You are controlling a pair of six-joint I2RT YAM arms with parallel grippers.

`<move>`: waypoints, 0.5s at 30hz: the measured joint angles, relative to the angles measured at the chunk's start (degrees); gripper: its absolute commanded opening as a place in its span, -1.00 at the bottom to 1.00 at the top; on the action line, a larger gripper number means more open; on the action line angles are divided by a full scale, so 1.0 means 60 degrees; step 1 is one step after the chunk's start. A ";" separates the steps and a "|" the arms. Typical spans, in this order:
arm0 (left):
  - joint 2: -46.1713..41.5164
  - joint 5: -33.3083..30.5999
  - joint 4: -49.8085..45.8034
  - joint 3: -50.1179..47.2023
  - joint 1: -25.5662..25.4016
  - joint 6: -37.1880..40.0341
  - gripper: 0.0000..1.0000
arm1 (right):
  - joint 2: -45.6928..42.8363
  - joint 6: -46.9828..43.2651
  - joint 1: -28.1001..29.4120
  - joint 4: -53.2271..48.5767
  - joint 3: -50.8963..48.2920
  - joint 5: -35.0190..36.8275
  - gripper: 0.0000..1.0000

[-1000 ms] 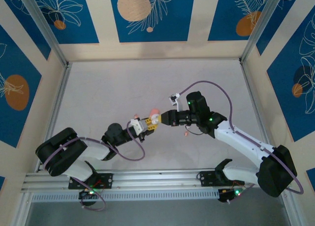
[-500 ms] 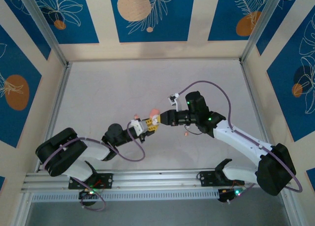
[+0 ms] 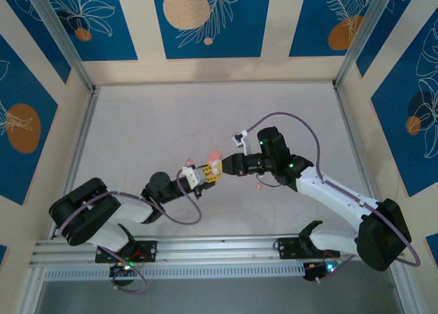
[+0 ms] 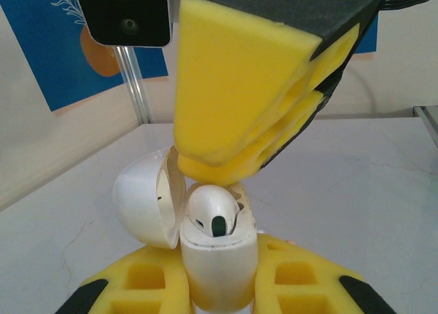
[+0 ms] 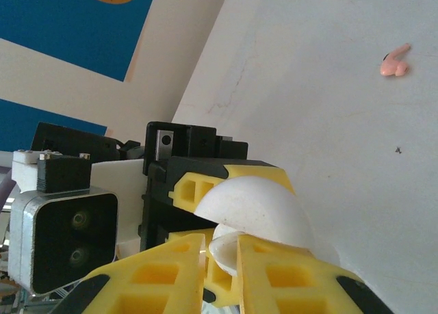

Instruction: Insert the wireless bluetooth earbuds into the charging case

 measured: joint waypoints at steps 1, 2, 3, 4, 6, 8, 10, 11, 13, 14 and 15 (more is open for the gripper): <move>0.0000 -0.0004 0.0000 0.0000 0.0000 0.0025 -0.70 | 0.0000 -0.0066 -0.0004 -0.0058 0.0007 0.0007 -0.57; 0.0000 -0.0004 0.0000 0.0000 -0.0004 0.0036 -0.70 | -0.0004 -0.0135 0.0000 -0.0142 0.0033 0.0015 -0.55; -0.0007 -0.0004 0.0000 0.0000 -0.0004 0.0066 -0.70 | -0.0007 -0.0189 -0.0004 -0.0248 0.0073 0.0040 -0.52; -0.0018 -0.0004 -0.0004 0.0000 -0.0004 0.0091 -0.70 | -0.0015 -0.0280 -0.0004 -0.0386 0.0142 0.0058 -0.48; -0.0062 -0.0007 0.0000 0.0000 -0.0007 0.0135 -0.70 | -0.0084 -0.0466 -0.0004 -0.0739 0.0321 0.0149 -0.48; -0.0117 -0.0015 -0.0004 0.0000 -0.0007 0.0138 -0.71 | -0.0219 -0.0685 -0.0044 -0.1129 0.0517 0.0291 -0.47; -0.0153 -0.0091 -0.0004 -0.0011 -0.0007 0.0168 -0.70 | -0.0342 -0.0925 -0.0153 -0.1596 0.0710 0.0386 -0.46; -0.0178 -0.0160 -0.0004 -0.0040 -0.0007 0.0175 -0.71 | -0.0382 -0.1089 -0.0255 -0.1942 0.0838 0.0477 -0.45; -0.0208 -0.0299 0.0011 -0.0149 -0.0011 0.0200 -0.70 | -0.0382 -0.1366 -0.0477 -0.2608 0.1126 0.0678 -0.39; -0.0208 -0.0375 0.0007 -0.0211 -0.0015 0.0200 -0.70 | -0.0382 -0.1563 -0.0645 -0.3005 0.1282 0.0831 -0.38; -0.0208 -0.0423 0.0000 -0.0262 -0.0015 0.0204 -0.70 | -0.0382 -0.1708 -0.0783 -0.3348 0.1406 0.0933 -0.38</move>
